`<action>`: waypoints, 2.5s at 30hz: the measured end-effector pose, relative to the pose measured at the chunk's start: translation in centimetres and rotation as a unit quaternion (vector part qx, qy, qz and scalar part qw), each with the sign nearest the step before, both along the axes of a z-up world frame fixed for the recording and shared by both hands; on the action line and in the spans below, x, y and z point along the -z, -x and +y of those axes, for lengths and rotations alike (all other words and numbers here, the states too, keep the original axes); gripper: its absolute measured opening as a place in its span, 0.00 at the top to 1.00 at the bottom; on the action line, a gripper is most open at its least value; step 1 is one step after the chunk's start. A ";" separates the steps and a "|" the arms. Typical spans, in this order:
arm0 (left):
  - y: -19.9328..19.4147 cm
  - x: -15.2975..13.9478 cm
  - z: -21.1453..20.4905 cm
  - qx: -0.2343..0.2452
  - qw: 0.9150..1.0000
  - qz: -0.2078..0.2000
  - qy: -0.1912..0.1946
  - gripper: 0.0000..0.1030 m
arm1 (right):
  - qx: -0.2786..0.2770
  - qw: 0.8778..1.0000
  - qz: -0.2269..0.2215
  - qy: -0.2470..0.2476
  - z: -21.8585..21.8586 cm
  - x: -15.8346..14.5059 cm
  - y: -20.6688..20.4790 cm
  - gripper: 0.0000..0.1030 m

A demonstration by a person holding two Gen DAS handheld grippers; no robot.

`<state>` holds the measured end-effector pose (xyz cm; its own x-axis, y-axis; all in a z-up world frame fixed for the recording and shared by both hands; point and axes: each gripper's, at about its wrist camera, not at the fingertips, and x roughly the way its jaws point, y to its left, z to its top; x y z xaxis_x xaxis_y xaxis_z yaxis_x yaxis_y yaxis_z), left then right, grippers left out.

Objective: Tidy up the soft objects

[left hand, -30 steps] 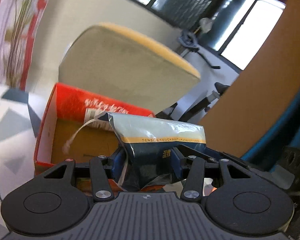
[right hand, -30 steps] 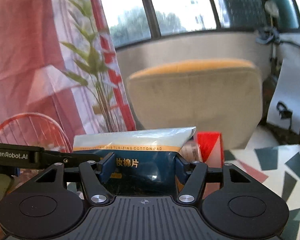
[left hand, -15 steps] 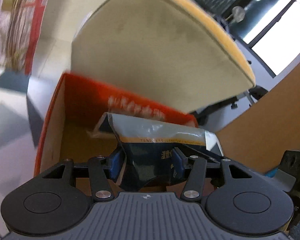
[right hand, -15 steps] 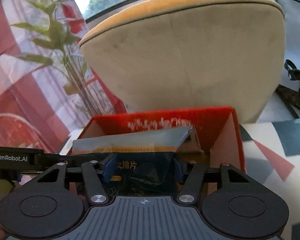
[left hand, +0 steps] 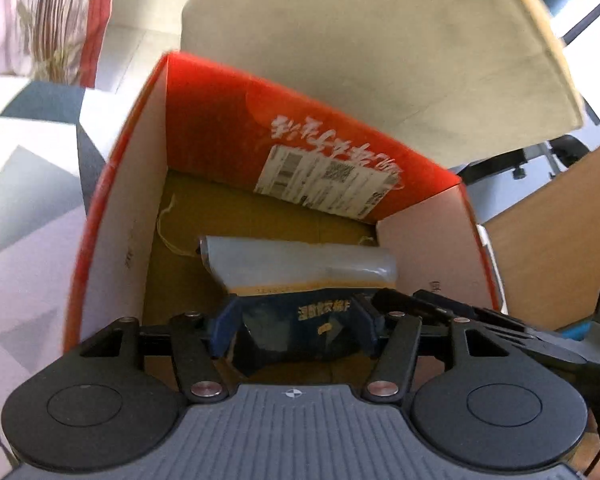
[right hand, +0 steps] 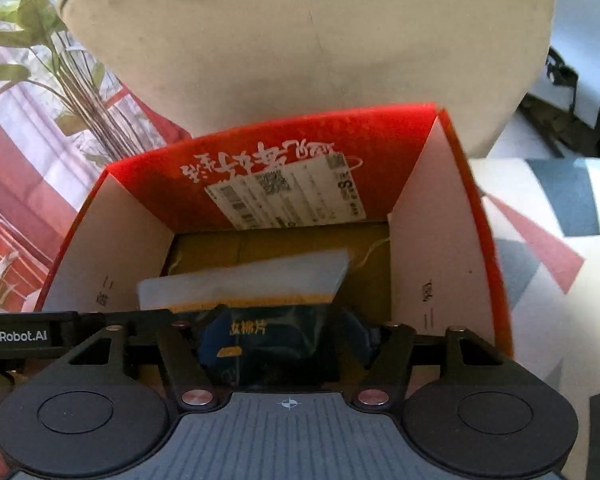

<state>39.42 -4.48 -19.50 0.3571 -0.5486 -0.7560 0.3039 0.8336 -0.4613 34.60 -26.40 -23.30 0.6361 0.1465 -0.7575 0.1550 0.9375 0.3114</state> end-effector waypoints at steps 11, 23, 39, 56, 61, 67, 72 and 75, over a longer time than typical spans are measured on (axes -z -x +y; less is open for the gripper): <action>8.4 -4.5 3.0 0.020 0.990 -0.139 -0.001 0.40 | -0.013 0.991 -0.129 0.019 0.1 -4.6 8.8 0.43; 16.9 -2.7 5.7 -0.040 0.977 -0.209 -0.006 0.40 | 0.021 0.973 -0.226 0.042 1.7 -3.8 19.5 0.42; 24.1 1.1 5.8 -0.036 0.968 -0.244 -0.041 0.27 | -0.008 0.977 -0.186 0.106 6.7 3.7 26.9 0.18; 25.0 1.5 4.4 -0.014 0.960 -0.272 -0.069 0.27 | 0.009 0.962 -0.222 0.160 5.2 2.5 25.4 0.37; 24.5 1.8 2.9 0.003 0.949 -0.297 -0.107 0.27 | 0.020 0.963 -0.228 0.139 4.1 1.8 23.9 0.43; 22.5 2.3 2.1 -0.017 0.942 -0.298 -0.153 0.27 | 0.021 0.963 -0.232 0.134 4.0 2.0 23.4 0.44; 21.2 2.2 2.9 -0.054 0.944 -0.289 -0.148 0.28 | 0.016 0.965 -0.225 0.131 4.1 2.9 23.7 0.44; 21.2 2.1 3.2 -0.065 0.939 -0.303 -0.147 0.36 | 0.010 0.967 -0.219 0.132 4.2 3.5 23.9 0.44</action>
